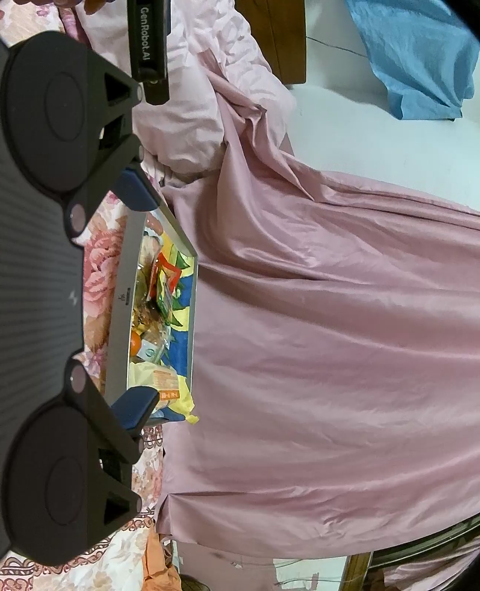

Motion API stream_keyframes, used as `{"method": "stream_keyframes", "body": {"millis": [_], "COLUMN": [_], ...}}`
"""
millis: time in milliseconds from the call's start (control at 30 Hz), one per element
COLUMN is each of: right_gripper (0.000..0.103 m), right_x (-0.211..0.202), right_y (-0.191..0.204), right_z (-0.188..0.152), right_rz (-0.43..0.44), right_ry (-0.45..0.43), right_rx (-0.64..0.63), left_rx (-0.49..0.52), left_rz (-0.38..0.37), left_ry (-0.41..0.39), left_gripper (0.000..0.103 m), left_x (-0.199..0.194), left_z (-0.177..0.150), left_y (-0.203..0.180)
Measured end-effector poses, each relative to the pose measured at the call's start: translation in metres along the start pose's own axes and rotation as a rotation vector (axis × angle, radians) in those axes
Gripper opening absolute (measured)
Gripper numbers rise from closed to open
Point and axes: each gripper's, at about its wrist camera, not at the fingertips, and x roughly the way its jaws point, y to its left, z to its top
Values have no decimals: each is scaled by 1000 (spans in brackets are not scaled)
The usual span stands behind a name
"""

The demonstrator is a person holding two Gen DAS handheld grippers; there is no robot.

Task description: Organize snacks

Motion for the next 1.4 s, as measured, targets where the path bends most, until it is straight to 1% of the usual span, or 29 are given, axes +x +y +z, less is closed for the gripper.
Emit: {"method": "stream_keyframes", "body": {"millis": [200,633,800,967,1100,1400], "right_gripper": [103,103,103,103,103,103], "right_x": [-11,-29,-31,-28,-27,-23], "right_y": [-1,3,5,0,-1,-3], "right_z": [-3,-17,-24,-34,-43,-52], "right_rz": [9,8,15,22,14,2], "right_ry": [14,46,85,158,203,239], "right_rx": [2,-20,-13,44,63,70], "left_rx": [0,-2,-20,-9,-4,17], "left_rz": [-7,-21,-28,-29,-29,-30], "left_ry": [11,32,80,116,139,163], "left_gripper": [102,102,102,102,102,102], "left_x": [-11,-22,-23,-23,-20,-14], "left_z": [-9,-29,-39,-51,-58,-69], "left_y": [3,9,15,19,19,18]}}
